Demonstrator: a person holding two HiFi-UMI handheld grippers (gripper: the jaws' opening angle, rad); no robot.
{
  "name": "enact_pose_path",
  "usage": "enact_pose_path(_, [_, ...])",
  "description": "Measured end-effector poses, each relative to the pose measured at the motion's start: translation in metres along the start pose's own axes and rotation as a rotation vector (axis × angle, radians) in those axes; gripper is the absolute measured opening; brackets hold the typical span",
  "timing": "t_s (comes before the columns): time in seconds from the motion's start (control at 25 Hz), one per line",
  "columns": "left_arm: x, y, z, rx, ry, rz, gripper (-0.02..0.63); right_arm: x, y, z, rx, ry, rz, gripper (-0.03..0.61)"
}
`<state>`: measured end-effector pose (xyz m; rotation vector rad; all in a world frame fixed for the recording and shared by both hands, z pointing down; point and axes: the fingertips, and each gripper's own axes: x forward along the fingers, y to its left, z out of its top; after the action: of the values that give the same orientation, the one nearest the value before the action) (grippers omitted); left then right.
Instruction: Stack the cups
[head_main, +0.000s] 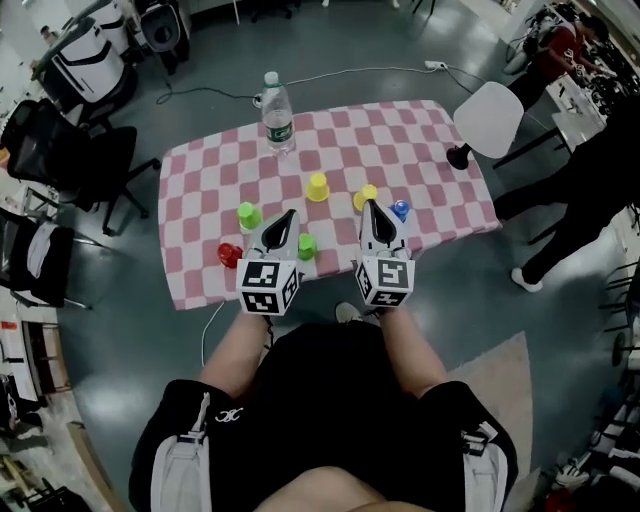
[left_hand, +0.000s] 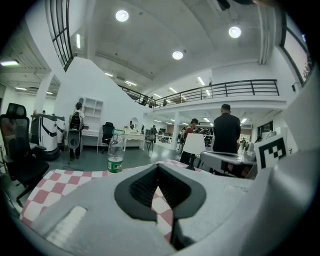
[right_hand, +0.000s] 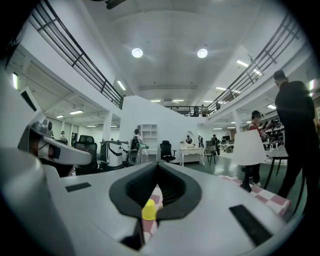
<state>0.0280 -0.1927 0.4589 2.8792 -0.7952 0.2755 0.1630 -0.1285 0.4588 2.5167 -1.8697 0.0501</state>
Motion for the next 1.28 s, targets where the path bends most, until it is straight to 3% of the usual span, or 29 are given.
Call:
enact_pose_path(0.64, [0.092, -0.106, 0.019, 0.063, 0.019, -0.157, 0.015, -0.019, -0.146, -0.015, 0.013, 0.049, -0.180, 0.003])
enact_pose_path(0.84, [0.112, -0.126, 0.017, 0.066, 0.030, -0.163, 0.015, -0.019, -0.179, -0.028, 0.023, 0.080, -0.193, 0.003])
enact_pose_path(1.0, [0.125, -0.137, 0.014, 0.061, 0.045, -0.162, 0.015, -0.013, -0.193, -0.045, 0.038, 0.124, -0.153, 0.009])
enact_pose_path(1.12, [0.131, -0.141, 0.011, 0.062, 0.055, -0.156, 0.015, -0.006, -0.195, -0.070, 0.080, 0.195, -0.097, 0.143])
enact_pose_path(1.28, [0.138, -0.145, 0.008, 0.064, 0.069, -0.147, 0.015, 0.000, -0.194, -0.104, 0.099, 0.274, -0.046, 0.206])
